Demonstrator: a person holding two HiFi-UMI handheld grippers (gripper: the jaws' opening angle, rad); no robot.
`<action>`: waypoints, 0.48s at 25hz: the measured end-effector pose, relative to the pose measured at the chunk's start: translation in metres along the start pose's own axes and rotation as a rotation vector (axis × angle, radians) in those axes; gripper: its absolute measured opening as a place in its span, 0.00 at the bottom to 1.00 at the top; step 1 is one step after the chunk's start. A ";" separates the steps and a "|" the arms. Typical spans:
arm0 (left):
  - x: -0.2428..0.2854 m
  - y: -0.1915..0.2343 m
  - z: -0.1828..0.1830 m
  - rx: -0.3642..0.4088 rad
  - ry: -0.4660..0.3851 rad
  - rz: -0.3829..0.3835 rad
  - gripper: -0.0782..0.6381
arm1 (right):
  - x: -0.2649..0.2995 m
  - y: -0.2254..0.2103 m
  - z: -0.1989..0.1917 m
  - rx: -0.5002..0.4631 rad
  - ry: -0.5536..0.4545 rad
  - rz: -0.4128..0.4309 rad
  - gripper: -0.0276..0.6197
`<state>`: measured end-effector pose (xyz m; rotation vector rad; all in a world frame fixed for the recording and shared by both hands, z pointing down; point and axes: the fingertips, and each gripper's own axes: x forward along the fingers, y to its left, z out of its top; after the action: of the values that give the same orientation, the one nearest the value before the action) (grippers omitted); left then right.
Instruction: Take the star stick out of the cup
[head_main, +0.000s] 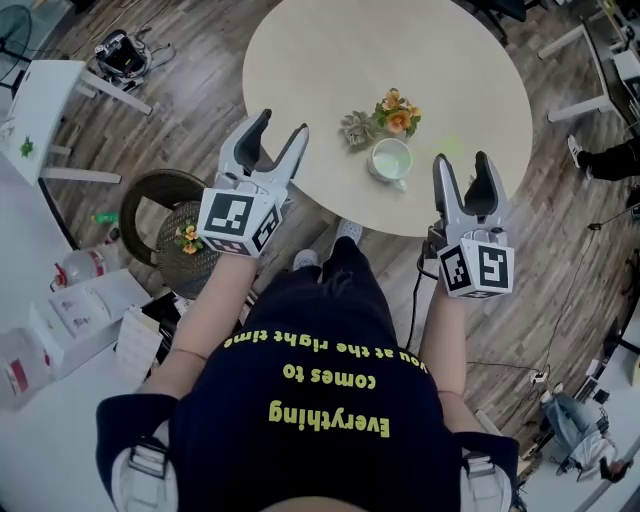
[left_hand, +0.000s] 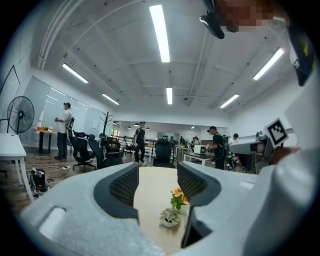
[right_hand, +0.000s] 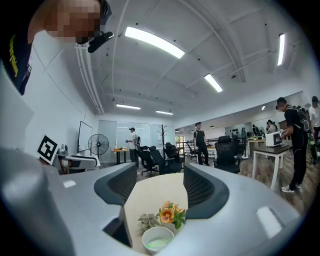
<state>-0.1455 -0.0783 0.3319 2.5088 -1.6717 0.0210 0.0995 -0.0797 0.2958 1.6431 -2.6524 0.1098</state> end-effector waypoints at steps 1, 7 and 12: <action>0.009 -0.001 0.002 0.002 -0.003 0.009 0.44 | 0.007 -0.009 0.002 0.001 -0.002 0.009 0.49; 0.061 -0.017 0.009 0.006 -0.013 0.058 0.44 | 0.040 -0.061 0.007 -0.003 -0.003 0.065 0.49; 0.087 -0.025 0.014 0.022 -0.015 0.093 0.44 | 0.063 -0.085 0.009 -0.023 0.002 0.118 0.50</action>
<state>-0.0895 -0.1499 0.3227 2.4499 -1.8024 0.0298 0.1471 -0.1745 0.2942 1.4784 -2.7371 0.0826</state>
